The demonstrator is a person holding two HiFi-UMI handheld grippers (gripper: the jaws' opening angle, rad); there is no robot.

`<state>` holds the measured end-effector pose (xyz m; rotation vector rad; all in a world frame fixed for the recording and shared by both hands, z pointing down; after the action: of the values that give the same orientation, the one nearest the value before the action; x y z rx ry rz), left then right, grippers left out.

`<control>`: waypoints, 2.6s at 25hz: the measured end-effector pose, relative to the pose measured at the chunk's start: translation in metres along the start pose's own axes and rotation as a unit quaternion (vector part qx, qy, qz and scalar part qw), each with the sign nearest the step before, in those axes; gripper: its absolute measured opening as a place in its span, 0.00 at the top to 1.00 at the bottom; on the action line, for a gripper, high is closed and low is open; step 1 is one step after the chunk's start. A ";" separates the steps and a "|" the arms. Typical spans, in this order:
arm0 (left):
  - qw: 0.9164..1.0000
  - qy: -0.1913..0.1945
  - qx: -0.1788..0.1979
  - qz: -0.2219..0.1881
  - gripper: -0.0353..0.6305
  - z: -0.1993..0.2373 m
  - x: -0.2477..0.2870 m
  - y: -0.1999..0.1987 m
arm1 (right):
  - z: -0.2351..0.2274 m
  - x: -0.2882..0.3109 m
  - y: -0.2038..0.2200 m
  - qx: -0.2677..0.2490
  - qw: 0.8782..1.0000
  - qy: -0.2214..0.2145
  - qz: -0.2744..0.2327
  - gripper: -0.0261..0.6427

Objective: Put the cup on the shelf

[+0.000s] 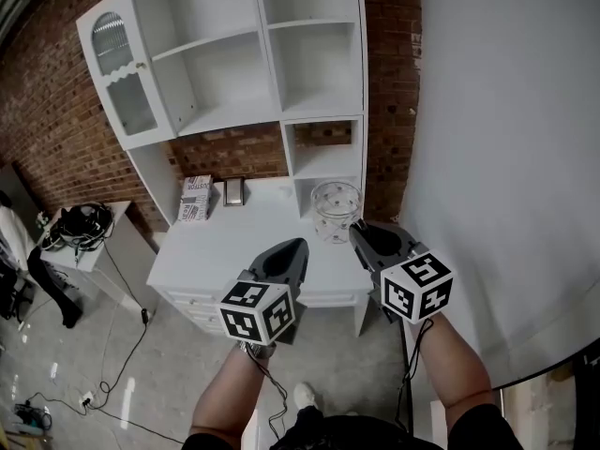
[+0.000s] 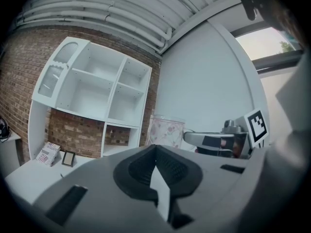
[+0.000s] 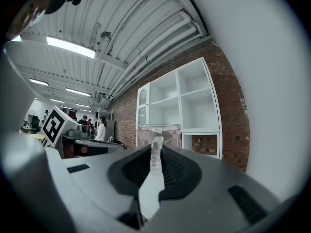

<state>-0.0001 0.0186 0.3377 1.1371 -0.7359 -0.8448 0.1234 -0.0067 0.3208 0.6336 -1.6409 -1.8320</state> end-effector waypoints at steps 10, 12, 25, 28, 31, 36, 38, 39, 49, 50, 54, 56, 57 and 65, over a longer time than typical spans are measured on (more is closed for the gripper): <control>1.000 0.013 -0.005 0.003 0.94 0.042 0.022 -0.015 | -0.008 0.051 -0.009 0.000 1.000 0.006 0.006 0.91; 1.000 0.015 -0.005 0.002 0.94 0.052 0.026 -0.019 | -0.008 0.062 -0.012 0.001 1.000 0.007 0.007 0.91; 0.999 0.038 -0.005 0.001 0.94 0.131 0.053 -0.047 | -0.009 0.149 -0.018 0.005 1.000 0.025 0.010 0.91; 0.999 0.043 -0.005 0.001 0.94 0.152 0.056 -0.054 | -0.007 0.170 -0.021 0.006 0.999 0.030 0.011 0.91; 0.999 0.049 -0.004 0.003 0.94 0.169 0.058 -0.060 | -0.003 0.189 -0.024 0.006 0.999 0.034 0.011 0.91; 0.998 0.056 -0.007 0.005 0.94 0.190 0.061 -0.065 | 0.004 0.213 -0.026 0.006 0.999 0.037 0.014 0.91; 0.998 0.060 -0.008 0.006 0.94 0.196 0.063 -0.067 | 0.005 0.221 -0.028 0.005 0.999 0.038 0.015 0.91; 0.998 0.061 -0.007 0.007 0.94 0.199 0.064 -0.068 | 0.004 0.225 -0.028 0.004 0.999 0.039 0.015 0.91; 0.998 0.060 -0.004 0.012 0.94 0.221 0.083 -0.071 | -0.012 0.253 -0.023 0.006 0.999 0.042 0.017 0.91; 0.998 0.060 -0.005 0.012 0.94 0.222 0.086 -0.072 | -0.015 0.255 -0.023 0.007 0.999 0.042 0.018 0.91; 0.998 0.062 -0.004 0.013 0.94 0.224 0.099 -0.073 | -0.027 0.262 -0.021 0.007 0.999 0.043 0.018 0.91; 0.998 0.062 -0.002 0.014 0.94 0.224 0.106 -0.074 | -0.034 0.265 -0.020 0.008 0.999 0.043 0.017 0.91; 0.998 0.062 -0.001 0.014 0.94 0.224 0.110 -0.074 | -0.037 0.266 -0.019 0.008 0.999 0.042 0.017 0.91; 0.998 0.057 0.006 0.011 0.94 0.214 0.150 -0.080 | -0.079 0.273 -0.017 0.008 0.999 0.036 0.014 0.91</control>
<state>-0.1228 -0.2259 0.3276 1.1757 -0.6582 -0.7506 -0.0173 -0.2532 0.3045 0.6714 -1.6118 -1.7573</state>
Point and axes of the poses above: the fingertips, and each gripper's own axes: x forward along the fingers, z to its left, y out of its underside, the point moved 3 cm from there along -x, backward along the fingers, and after that the axes turned 7 degrees about -x, right-handed, at the moved point
